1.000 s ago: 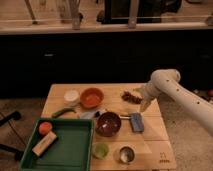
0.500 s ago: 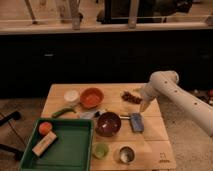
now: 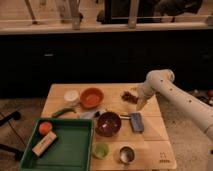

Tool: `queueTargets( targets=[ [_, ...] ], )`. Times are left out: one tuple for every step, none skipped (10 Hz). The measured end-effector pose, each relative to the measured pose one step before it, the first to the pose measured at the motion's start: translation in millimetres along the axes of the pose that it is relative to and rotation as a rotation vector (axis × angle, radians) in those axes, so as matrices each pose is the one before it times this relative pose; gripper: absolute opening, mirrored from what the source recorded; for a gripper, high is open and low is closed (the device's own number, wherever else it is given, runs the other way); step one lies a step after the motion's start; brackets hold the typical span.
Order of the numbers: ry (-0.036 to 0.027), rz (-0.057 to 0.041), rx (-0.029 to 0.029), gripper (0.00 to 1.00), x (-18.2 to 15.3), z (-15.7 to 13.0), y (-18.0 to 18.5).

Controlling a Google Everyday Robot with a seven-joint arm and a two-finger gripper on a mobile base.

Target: Place grapes in purple bowl

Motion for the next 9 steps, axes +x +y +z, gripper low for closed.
queueTargets(
  targets=[
    [0.00511,0.03858,-0.00687,0.8,0.27,6.19,-3.44],
    [0.0055,0.06182,-0.00862,0.8,2.55,7.13,-3.99],
    [0.00439,0.03643,-0.00561,0.8,3.75,3.49,-1.04],
    [0.00472,0.02588,-0.00334,0.8,2.52,3.29,-2.99],
    [0.00526,0.02447,-0.00531,0.8,0.51,5.95,-3.89],
    [0.00542,0.01768,-0.00273,0.8,-0.08,5.27,-3.82],
    [0.00512,0.01204,-0.00081,0.8,1.6,3.14,-2.73],
    [0.00526,0.01597,-0.00294,0.8,2.68,4.56,-3.07],
    [-0.00074,0.02439,-0.00588,0.8,3.26,6.12,-4.39]
  ],
)
